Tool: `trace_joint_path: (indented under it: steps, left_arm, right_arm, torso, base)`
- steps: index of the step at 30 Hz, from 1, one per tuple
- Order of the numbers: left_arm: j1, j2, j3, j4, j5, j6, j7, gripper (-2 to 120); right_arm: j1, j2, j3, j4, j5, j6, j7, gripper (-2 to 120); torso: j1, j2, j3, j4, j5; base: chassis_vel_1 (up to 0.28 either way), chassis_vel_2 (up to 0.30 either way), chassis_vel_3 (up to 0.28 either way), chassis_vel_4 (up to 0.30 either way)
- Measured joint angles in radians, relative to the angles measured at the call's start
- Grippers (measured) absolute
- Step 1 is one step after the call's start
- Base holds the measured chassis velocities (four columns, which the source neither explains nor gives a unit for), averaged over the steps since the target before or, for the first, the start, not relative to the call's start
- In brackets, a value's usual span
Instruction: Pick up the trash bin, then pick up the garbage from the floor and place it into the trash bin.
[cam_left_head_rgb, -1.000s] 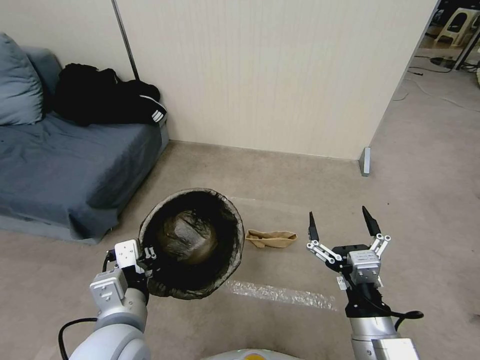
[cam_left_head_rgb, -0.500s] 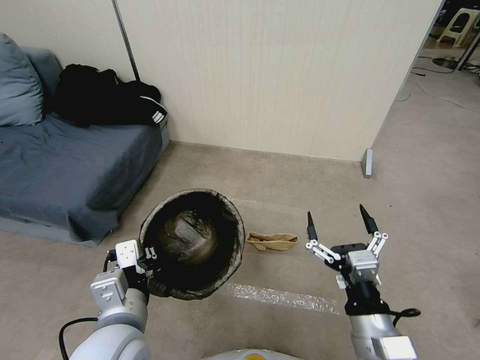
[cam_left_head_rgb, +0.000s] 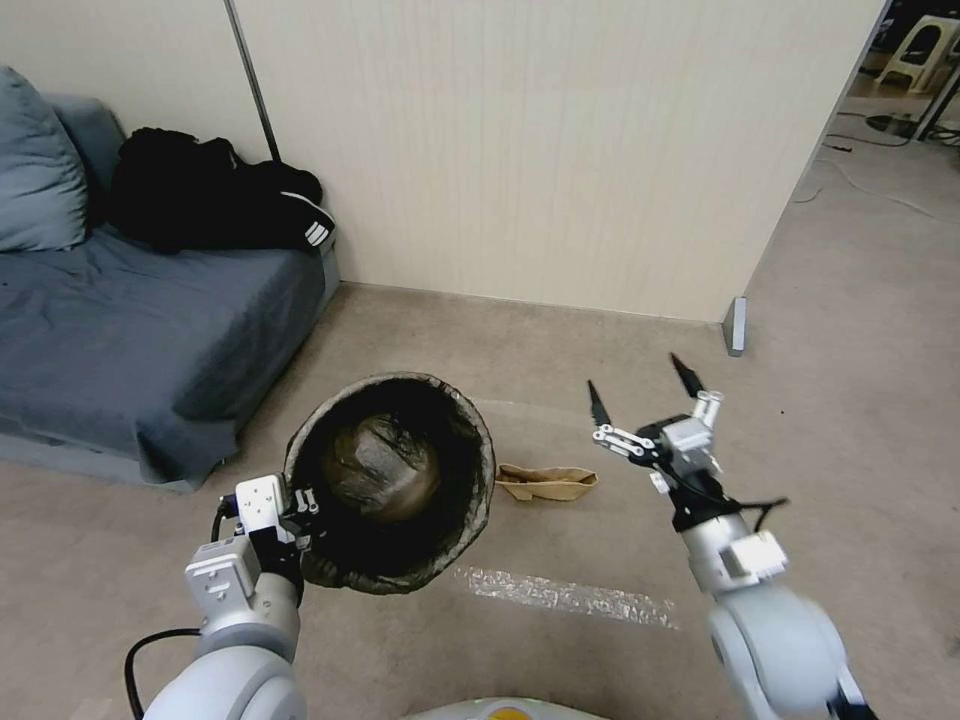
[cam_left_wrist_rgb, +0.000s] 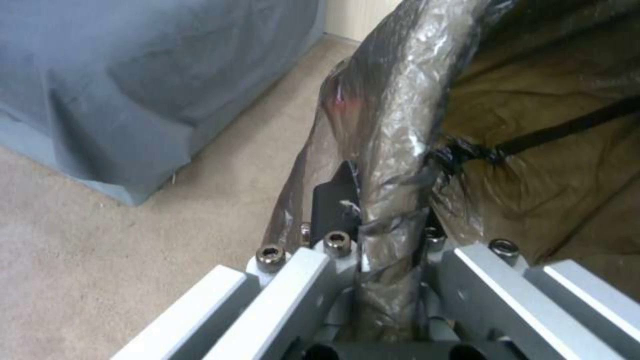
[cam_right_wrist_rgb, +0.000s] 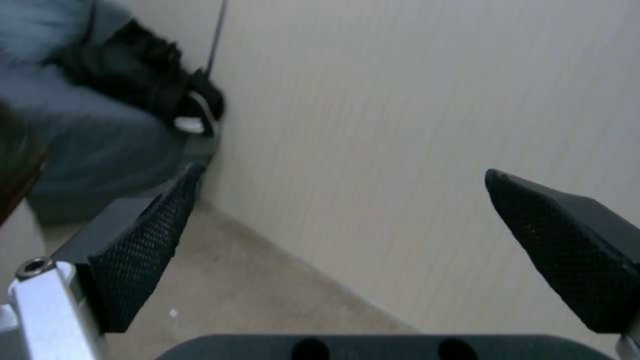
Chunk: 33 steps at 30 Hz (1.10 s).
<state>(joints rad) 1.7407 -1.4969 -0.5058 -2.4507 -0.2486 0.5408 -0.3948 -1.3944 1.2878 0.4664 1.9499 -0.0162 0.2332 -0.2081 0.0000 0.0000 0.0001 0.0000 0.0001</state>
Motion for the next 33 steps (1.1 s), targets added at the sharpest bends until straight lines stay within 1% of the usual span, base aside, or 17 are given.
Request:
trace_joint_path:
  steps: [1, 3, 5, 7, 8, 9, 10, 12, 13, 14, 16, 17, 19, 21, 23, 24, 33]
  left_arm:
    - [-0.003, -0.003, -0.001, 0.002, 0.0, 0.0, 0.0, 0]
    - [-0.005, -0.004, -0.003, 0.004, 0.0, 0.0, 0.0, 0]
    - [-0.01, -0.01, -0.006, 0.007, 0.0, 0.0, 0.0, 0]
    - [-0.011, -0.012, -0.007, 0.007, 0.0, 0.0, 0.0, 0]
    - [-0.013, -0.015, -0.008, 0.008, 0.001, 0.0, 0.0, 0]
    - [-0.015, -0.018, -0.008, 0.008, 0.002, 0.0, 0.0, 0]
    - [-0.015, -0.018, -0.008, 0.008, 0.002, 0.0, 0.0, 0]
    - [-0.016, -0.024, -0.005, 0.009, 0.009, 0.0, 0.0, 0]
    - [-0.015, -0.026, -0.002, 0.009, 0.012, 0.0, 0.0, 0]
    - [-0.015, -0.026, -0.002, 0.009, 0.012, 0.0, 0.0, 0]
    - [-0.013, -0.031, 0.005, 0.011, 0.02, 0.0, 0.0, 0]
    - [-0.013, -0.031, 0.005, 0.011, 0.02, 0.0, 0.0, 0]
    - [-0.01, -0.034, 0.008, 0.012, 0.026, 0.0, 0.0, 0]
    - [-0.01, -0.034, 0.008, 0.012, 0.026, 0.0, 0.0, 0]
    - [-0.005, -0.036, 0.008, 0.013, 0.029, 0.0, 0.0, 0]
    - [-0.004, -0.037, 0.008, 0.014, 0.031, -0.001, 0.0, 0]
    - [-0.001, -0.051, 0.024, 0.026, 0.053, -0.013, -0.003, 0]
  right_arm:
    - [0.03, -0.016, -0.014, -0.05, 0.002, 0.006, -0.026, 100]
    - [0.046, -0.024, -0.021, -0.077, 0.002, 0.01, -0.045, 100]
    - [0.095, -0.053, -0.038, -0.158, -0.003, 0.023, -0.127, 100]
    - [0.108, -0.061, -0.041, -0.178, -0.005, 0.027, -0.157, 100]
    - [0.142, -0.079, -0.044, -0.231, -0.017, 0.041, -0.231, 100]
    - [0.162, -0.09, -0.046, -0.261, -0.019, 0.05, -0.273, 100]
    - [0.162, -0.09, -0.046, -0.261, -0.019, 0.05, -0.273, 100]
    - [0.218, -0.121, -0.053, -0.342, -0.02, 0.074, -0.393, 100]
    - [0.235, -0.127, -0.056, -0.367, -0.021, 0.085, -0.424, 100]
    - [0.235, -0.127, -0.056, -0.367, -0.021, 0.085, -0.424, 100]
    - [0.282, -0.134, -0.069, -0.443, -0.025, 0.113, -0.497, 100]
    - [0.282, -0.134, -0.069, -0.443, -0.025, 0.113, -0.497, 100]
    - [0.318, -0.132, -0.085, -0.506, -0.025, 0.13, -0.553, 100]
    - [0.321, -0.131, -0.087, -0.513, -0.025, 0.132, -0.561, 100]
    - [0.361, -0.114, -0.092, -0.581, -0.052, 0.155, -0.653, 100]
    - [0.368, -0.111, -0.094, -0.595, -0.055, 0.158, -0.672, 100]
    - [0.418, -0.059, -0.115, -0.735, -0.086, 0.181, -0.786, 100]
  torso:
    - [0.0, 0.0, 0.0, 0.0, 0.0001]
    - [0.0, 0.0, 0.0, 0.0, 0.0001]
    - [0.0, 0.0, 0.0, 0.0001, 0.0001]
    - [0.0, 0.0, 0.0, -0.0001, 0.0]
    - [0.0, 0.0, 0.0, 0.0001, 0.0]
    - [0.0, 0.0, 0.0, -0.0001, 0.0001]
    - [0.0, 0.0, 0.0, -0.0001, 0.0001]
    - [0.0, 0.0, 0.0, -0.0001, 0.0]
    - [0.0, 0.0, 0.0, -0.0001, -0.0002]
    - [0.0, 0.0, 0.0, -0.0001, -0.0002]
    - [0.0, 0.0, 0.0, -0.0002, -0.0001]
    - [0.0, 0.0, 0.0, -0.0002, -0.0001]
    - [0.0, 0.0, 0.0, 0.0, 0.0]
    - [0.0, 0.0, 0.0, 0.0, 0.0]
    - [0.0, 0.0, 0.0, 0.0, 0.0]
    - [0.0, 0.0, 0.0, 0.0001, 0.0]
    - [0.0, 0.0, 0.0, 0.0, 0.0]
  base:
    - [0.0, 0.0, 0.0, 0.0]
    - [0.0, 0.0, 0.0, 0.0]
    - [0.0, 0.0, 0.0, 0.0]
    - [0.0, 0.0, 0.0, 0.0]
    - [0.0, 0.0, 0.0, 0.0]
    - [0.0, 0.0, 0.0, 0.0]
    - [0.0, 0.0, 0.0, 0.0]
    - [0.0, 0.0, 0.0, 0.0]
    - [0.0, 0.0, 0.0, 0.0]
    - [0.0, 0.0, 0.0, 0.0]
    - [0.0, 0.0, 0.0, 0.0]
    - [0.0, 0.0, 0.0, 0.0]
    - [0.0, 0.0, 0.0, 0.0]
    - [0.0, 0.0, 0.0, 0.0]
    - [0.0, 0.0, 0.0, 0.0]
    - [0.0, 0.0, 0.0, 0.0]
    - [0.0, 0.0, 0.0, 0.0]
